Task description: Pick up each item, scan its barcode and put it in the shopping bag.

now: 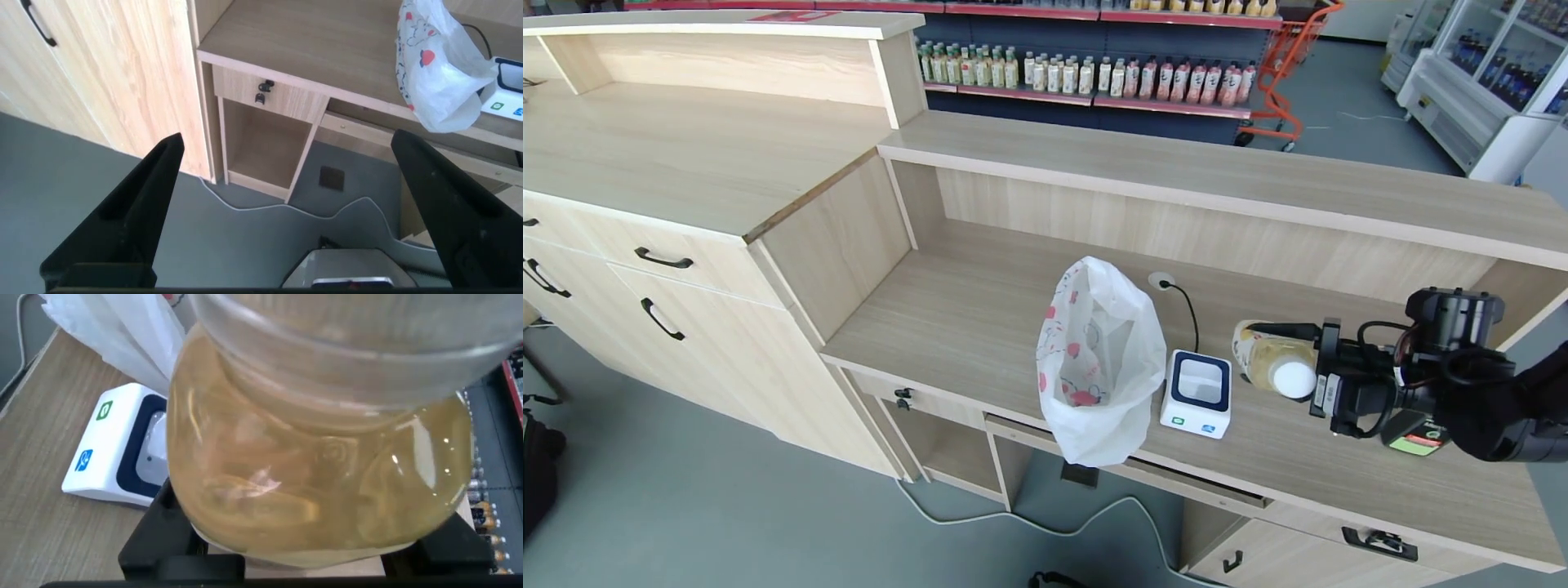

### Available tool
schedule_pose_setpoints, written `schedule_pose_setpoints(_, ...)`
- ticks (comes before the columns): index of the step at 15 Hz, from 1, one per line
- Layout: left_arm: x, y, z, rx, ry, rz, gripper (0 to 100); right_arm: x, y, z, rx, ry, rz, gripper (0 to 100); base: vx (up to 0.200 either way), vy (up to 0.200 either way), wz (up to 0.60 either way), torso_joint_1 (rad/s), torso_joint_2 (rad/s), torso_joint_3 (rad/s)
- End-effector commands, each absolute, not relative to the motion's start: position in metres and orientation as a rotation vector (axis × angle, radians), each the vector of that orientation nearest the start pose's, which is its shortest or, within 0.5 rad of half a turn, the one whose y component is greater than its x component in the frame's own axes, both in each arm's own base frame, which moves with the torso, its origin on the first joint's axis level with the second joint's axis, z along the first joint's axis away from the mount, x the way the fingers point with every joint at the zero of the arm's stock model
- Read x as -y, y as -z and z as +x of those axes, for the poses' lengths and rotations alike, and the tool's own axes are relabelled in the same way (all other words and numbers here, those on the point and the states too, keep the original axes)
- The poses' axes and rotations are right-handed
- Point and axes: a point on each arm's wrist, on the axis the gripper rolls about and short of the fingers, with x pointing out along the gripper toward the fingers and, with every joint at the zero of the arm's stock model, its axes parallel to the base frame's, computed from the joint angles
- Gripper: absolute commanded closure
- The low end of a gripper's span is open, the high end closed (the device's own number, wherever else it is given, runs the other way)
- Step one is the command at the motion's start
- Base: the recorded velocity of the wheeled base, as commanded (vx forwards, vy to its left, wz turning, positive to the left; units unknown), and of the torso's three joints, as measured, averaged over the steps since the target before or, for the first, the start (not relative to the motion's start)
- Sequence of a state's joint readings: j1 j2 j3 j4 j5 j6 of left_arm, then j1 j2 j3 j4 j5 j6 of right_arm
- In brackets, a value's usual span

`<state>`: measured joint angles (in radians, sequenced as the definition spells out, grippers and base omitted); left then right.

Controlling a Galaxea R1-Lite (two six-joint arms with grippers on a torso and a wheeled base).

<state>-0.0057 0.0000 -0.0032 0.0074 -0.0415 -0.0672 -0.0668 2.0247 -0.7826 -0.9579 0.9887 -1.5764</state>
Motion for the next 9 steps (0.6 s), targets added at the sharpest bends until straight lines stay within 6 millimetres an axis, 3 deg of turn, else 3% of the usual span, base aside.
schedule_pose_setpoints(1, 0.001, -0.076, -0.023, -0.006, 0.047, -0.068, 0, 0.003, -0.092, 0.355, 0.503, -0.905, -1.292, 100, 0.0, 0.0, 0.0, 0.0, 0.0, 0.0)
schedule_pose_setpoints(9, 0.001, -0.076, -0.023, -0.006, 0.047, -0.068, 0, 0.003, -0.073, 0.361, 0.488, -0.917, -1.281, 100, 0.0, 0.0, 0.0, 0.0, 0.0, 0.0)
